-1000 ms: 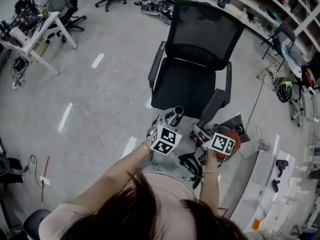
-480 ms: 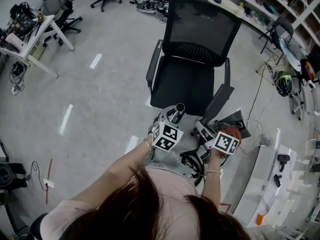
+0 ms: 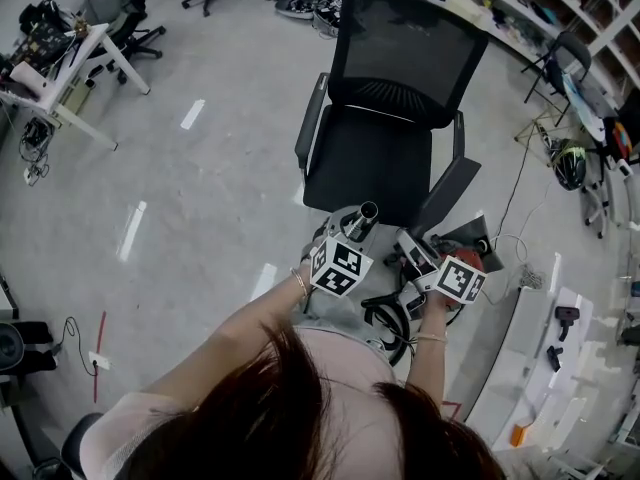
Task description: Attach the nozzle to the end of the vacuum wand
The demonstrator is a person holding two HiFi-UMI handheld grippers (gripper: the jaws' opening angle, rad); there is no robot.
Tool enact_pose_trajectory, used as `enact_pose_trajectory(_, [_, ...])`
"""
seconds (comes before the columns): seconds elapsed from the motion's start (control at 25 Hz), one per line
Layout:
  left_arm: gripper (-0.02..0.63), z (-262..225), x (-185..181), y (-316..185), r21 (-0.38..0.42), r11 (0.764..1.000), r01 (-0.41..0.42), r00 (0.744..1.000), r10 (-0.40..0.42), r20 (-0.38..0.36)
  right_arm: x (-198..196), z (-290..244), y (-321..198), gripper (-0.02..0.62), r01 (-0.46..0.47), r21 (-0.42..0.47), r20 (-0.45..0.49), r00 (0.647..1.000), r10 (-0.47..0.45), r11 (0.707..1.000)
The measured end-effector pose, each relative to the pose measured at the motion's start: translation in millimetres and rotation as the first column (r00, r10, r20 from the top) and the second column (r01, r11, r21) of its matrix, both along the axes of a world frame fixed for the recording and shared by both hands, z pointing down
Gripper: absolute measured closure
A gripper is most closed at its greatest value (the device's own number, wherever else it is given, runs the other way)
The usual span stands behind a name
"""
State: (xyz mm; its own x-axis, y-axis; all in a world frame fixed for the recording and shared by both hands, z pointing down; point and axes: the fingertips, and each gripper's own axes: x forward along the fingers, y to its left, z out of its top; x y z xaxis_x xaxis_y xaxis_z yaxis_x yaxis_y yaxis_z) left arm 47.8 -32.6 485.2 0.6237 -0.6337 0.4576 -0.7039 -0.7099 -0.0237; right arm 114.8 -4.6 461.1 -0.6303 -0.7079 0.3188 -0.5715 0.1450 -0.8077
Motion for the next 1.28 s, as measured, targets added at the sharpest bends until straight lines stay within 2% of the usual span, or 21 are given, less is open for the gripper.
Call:
enact_pose_trajectory(0.36, [0.462,2,-1,5,0.004,1.000,-0.008,1.000,0.009,-0.005,-6,-21,-2,0.413,0.004,0.047,0.008,1.000,-0.004,0.999])
enact_pose_trajectory(0.72, [0.462,-1,-5,6,0.003,1.000,-0.008,1.000,0.008,-0.017,-5,-35,-6,0.413,-0.008,0.066,-0.052,0.999,0.011,0.998])
enact_pose_trajectory(1.04, [0.462,0,-4,10,0.011,1.000,-0.027,0.999,0.027,-0.028,-19,-55,-16,0.413,0.001,0.133,-0.017,1.000,0.001,0.991])
enact_pose_trajectory(1.28, [0.462,0,-5,9,0.008,0.999,-0.034,0.998,0.034,-0.044,-17,-60,-18,0.413,-0.017,0.133,-0.043,0.999,0.023,0.991])
